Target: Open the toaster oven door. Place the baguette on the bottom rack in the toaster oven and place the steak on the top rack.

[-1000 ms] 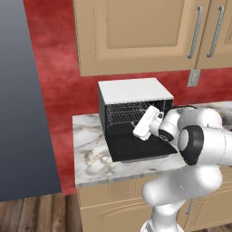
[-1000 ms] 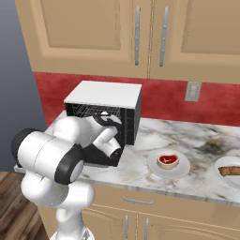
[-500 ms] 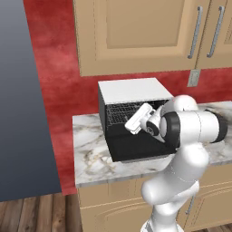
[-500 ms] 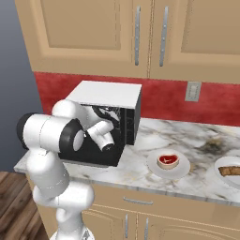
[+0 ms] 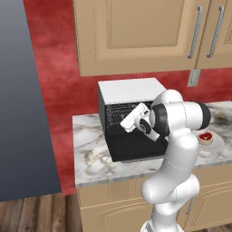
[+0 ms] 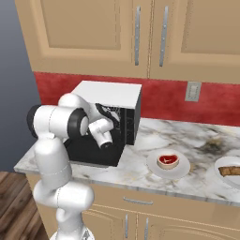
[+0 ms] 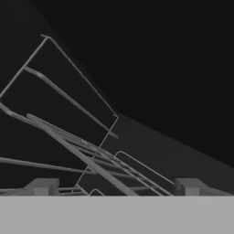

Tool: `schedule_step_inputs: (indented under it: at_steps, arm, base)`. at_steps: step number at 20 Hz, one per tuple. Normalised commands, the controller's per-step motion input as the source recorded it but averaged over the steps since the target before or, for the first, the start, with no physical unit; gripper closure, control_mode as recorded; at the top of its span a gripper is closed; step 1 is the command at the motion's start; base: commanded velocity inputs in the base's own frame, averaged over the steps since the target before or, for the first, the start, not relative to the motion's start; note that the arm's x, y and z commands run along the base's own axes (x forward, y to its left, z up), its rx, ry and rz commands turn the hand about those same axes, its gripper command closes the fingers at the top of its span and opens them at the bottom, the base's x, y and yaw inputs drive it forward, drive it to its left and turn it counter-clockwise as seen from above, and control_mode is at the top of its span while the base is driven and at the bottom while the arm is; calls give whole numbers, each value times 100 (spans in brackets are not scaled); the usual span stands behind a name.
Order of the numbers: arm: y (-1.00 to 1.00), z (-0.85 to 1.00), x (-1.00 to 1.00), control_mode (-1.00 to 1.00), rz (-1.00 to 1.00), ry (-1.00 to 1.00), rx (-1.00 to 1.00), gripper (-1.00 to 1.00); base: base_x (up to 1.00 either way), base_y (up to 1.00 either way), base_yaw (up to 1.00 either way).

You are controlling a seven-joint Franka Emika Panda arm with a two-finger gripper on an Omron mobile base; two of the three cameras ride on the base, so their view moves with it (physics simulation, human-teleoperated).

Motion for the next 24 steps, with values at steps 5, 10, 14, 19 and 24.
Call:
schedule_step_inputs:
  at_steps: [5,10,14,19,24]
  arm:
    - [0,-22,53,-100,-4,0,0,-100]
    - [-1,-18,22,-100,-1,0,0,100]
    - [-17,0,-20,-100,6,0,-1,100]
    - [-20,-4,-63,-100,12,13,-19,100]
    - [-18,-18,-77,-100,23,17,-29,100]
  base:
    - [0,0,0]
    - [0,0,0]
    - [0,0,0]
    - [0,0,0]
    - [0,0,0]
